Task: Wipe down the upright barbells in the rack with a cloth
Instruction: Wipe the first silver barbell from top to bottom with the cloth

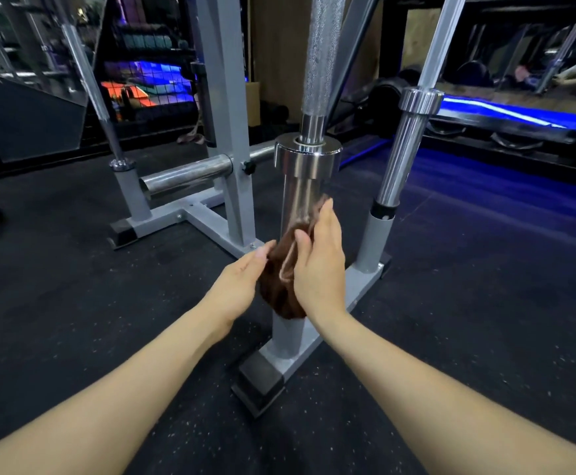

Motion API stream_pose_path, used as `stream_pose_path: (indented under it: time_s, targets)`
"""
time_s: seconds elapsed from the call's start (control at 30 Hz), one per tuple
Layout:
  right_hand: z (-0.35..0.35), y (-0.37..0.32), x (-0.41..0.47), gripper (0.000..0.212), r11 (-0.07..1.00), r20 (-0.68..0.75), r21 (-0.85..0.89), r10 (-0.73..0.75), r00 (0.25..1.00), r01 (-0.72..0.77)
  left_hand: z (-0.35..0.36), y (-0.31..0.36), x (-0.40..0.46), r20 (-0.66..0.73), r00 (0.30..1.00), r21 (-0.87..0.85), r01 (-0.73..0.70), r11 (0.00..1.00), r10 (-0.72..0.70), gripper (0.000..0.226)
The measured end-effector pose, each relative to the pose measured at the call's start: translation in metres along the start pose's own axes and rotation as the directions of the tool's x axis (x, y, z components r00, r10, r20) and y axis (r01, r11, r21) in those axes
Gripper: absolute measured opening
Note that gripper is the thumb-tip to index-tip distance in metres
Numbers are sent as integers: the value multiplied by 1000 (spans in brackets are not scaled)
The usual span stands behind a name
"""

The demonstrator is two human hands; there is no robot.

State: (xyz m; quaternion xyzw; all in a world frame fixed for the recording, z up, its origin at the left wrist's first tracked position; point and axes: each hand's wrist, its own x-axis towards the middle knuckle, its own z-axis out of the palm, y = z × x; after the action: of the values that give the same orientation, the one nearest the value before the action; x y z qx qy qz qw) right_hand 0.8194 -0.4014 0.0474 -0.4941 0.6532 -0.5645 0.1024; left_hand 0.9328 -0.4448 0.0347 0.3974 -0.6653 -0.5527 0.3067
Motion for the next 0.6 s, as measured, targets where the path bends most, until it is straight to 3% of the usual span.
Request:
stream_pose_path:
  time_s: [0.17, 0.3, 0.37, 0.6]
  targets:
    - [-11, 24, -4, 57, 983, 186, -156, 126, 975, -97, 5, -7, -1, 20, 997, 75, 68, 995, -69, 37]
    - [-21, -13, 17, 55, 1000, -35, -3, -21, 999, 21, 7, -6, 1, -27, 995, 11, 91, 996, -91, 33]
    - [-16, -19, 17, 58, 996, -66, 73, -39, 997, 44, 7, -10, 3, -40, 990, -57, 131, 990, -134, 40]
    - [0, 35, -9, 61, 991, 176, -66, 125, 976, -115, 15, -22, 0, 3, 973, -77, 229, 970, -229, 34]
